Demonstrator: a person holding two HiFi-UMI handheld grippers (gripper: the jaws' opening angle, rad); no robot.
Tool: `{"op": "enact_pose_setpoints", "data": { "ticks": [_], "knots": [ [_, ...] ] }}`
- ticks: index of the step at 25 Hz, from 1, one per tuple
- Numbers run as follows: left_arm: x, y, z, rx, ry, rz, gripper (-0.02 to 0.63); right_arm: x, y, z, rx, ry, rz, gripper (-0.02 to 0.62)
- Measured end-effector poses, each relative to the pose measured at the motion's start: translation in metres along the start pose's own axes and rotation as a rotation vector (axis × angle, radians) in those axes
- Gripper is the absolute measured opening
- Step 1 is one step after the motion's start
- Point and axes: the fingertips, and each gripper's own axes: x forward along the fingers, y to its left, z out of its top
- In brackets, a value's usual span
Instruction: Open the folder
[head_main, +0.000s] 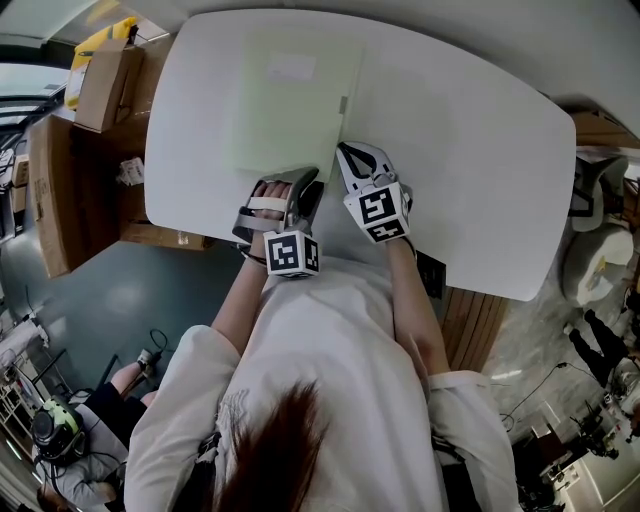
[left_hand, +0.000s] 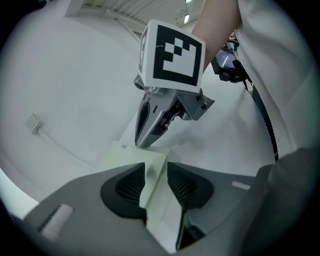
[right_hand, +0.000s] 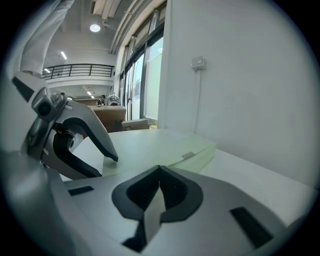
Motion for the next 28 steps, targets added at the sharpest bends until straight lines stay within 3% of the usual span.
{"op": "enact_pose_setpoints", "data": {
  "ticks": [6,12,17,21,28],
  "knots": [
    [0.002,0.002,0.004,0.014,-0.008,-0.004,0.127,-0.001,-0.001,0.000,0.012,-0.010,-0.008,0.005],
    [-0.005,0.013,0.008,-0.072,-0.073,0.019,0.127,-0.001,-0.001,-0.001,0.019,-0.019,-0.016,0.005],
    [-0.009,0.016,0.011,-0.081,-0.071,0.025,0.126,-0.002,-0.001,-0.001,0.021,-0.023,-0.021,0.005],
    [-0.010,0.017,0.012,-0.049,-0.064,0.038,0.117,-0.001,-0.002,-0.002,0.018,-0.021,-0.022,0.005],
    [-0.013,0.015,0.016,0.053,-0.056,0.066,0.043,-0.002,-0.001,-0.002,0.022,-0.020,-0.023,0.005]
  ]
}}
